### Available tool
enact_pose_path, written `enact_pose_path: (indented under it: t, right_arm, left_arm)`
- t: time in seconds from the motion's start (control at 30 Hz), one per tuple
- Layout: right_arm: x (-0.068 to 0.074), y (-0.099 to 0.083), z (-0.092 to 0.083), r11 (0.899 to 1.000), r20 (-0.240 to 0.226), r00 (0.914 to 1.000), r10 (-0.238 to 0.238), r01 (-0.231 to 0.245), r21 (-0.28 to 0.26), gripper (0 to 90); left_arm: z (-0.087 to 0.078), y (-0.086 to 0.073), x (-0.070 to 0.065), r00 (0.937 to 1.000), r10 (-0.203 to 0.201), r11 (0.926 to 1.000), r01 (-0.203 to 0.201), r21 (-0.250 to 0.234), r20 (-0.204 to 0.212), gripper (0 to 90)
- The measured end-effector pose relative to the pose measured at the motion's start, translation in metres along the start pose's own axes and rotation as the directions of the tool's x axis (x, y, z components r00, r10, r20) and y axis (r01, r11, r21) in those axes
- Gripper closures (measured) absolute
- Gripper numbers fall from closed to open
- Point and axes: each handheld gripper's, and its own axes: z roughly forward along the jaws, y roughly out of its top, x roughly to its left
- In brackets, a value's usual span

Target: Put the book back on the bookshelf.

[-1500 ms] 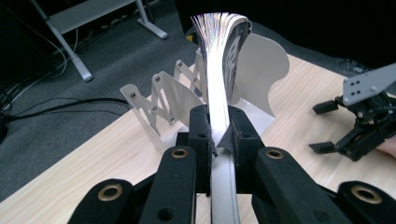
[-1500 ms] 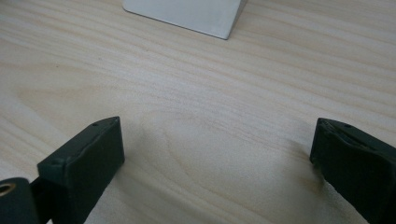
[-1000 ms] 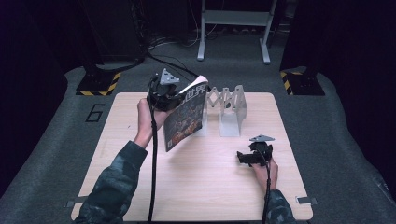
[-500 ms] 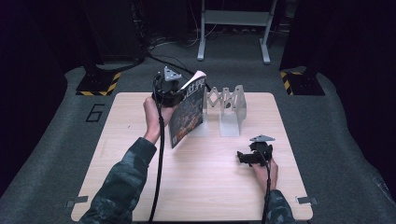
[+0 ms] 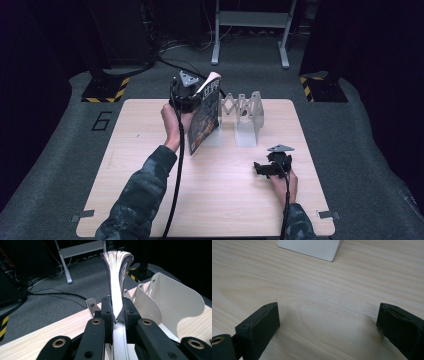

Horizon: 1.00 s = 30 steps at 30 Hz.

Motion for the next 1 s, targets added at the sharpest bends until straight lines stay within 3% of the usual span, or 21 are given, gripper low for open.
enact_pose_path:
  t: [0.33, 0.7, 0.8, 0.97, 1.0]
  right_arm:
    - [0.0, 0.0, 0.0, 1.0, 0.0, 1.0, -0.002, 0.002, -0.001, 4.4]
    - [0.0, 0.0, 0.0, 1.0, -0.001, 1.0, -0.003, 0.003, -0.002, 4.7]
    - [0.0, 0.0, 0.0, 1.0, -0.002, 1.0, -0.003, 0.003, -0.002, 4.9]
    - [0.0, 0.0, 0.0, 1.0, -0.002, 1.0, -0.006, 0.006, -0.003, 5.4]
    - [0.0, 0.0, 0.0, 1.0, -0.003, 1.0, -0.006, 0.006, -0.005, 6.0]
  left_arm:
    - [0.012, -0.005, 0.004, 0.9986, -0.026, 0.999, 0.024, -0.037, -0.046, 82.4]
    - [0.024, -0.01, 0.004, 0.9947, -0.079, 0.9947, 0.075, -0.071, -0.065, 82.5]
    - [0.027, -0.01, 0.002, 0.9944, -0.077, 0.9945, 0.071, -0.077, -0.072, 82.5]
    - [0.034, -0.013, 0.004, 0.9907, -0.111, 0.9903, 0.104, -0.093, -0.079, 82.4]
    - [0.035, -0.014, 0.005, 0.9886, -0.132, 0.9867, 0.123, -0.106, -0.074, 82.3]
